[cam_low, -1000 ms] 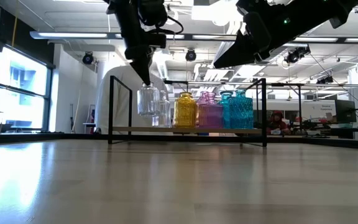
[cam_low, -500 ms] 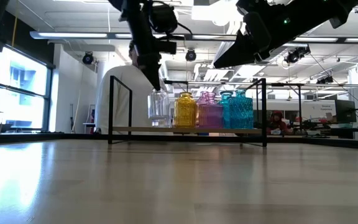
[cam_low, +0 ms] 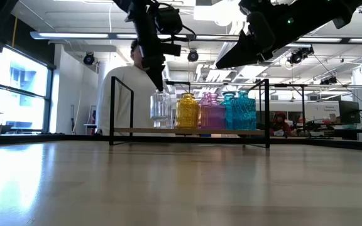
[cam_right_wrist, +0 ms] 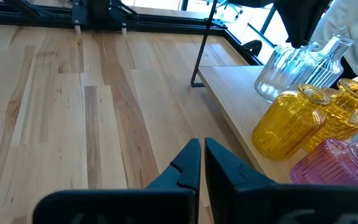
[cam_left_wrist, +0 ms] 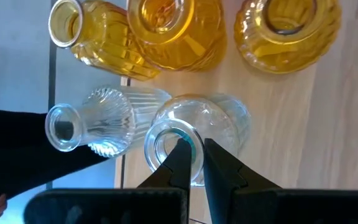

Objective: Sort vases onto shelf
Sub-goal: Put the top transparent vase on the shelf aligned with the other transparent vase

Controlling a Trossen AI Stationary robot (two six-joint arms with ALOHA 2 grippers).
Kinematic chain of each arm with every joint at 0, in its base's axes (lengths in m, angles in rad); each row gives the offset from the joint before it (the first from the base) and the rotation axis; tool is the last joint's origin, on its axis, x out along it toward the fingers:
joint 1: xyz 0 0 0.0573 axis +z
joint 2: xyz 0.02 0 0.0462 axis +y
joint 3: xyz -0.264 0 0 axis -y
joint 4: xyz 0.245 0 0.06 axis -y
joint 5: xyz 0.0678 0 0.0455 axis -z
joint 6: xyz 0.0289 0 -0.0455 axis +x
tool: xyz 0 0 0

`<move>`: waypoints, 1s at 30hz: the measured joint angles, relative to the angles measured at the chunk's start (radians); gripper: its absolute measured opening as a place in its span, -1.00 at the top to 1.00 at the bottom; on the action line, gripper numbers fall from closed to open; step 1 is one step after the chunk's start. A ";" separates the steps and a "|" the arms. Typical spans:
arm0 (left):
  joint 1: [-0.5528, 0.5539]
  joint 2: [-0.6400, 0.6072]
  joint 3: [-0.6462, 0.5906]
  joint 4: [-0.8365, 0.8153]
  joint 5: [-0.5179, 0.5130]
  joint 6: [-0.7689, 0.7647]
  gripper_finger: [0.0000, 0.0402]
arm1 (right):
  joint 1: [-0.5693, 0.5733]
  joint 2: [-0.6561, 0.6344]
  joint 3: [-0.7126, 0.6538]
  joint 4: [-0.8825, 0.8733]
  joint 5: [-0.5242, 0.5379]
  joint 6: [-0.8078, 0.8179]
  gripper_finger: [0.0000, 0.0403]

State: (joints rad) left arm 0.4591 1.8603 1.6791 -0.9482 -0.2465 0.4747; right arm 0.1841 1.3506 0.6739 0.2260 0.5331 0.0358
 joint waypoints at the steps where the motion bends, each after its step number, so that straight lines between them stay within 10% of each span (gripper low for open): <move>1: 0.000 0.000 0.000 0.001 0.000 0.002 0.95 | 0.000 0.000 0.000 0.000 0.000 0.000 0.98; 30: 0.009 0.001 -0.017 0.036 -0.013 0.006 0.95 | 0.002 0.000 0.000 0.004 -0.029 0.000 0.98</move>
State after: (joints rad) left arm 0.4685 1.8610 1.6619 -0.9123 -0.2595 0.4804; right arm 0.1860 1.3506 0.6743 0.2302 0.5045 0.0357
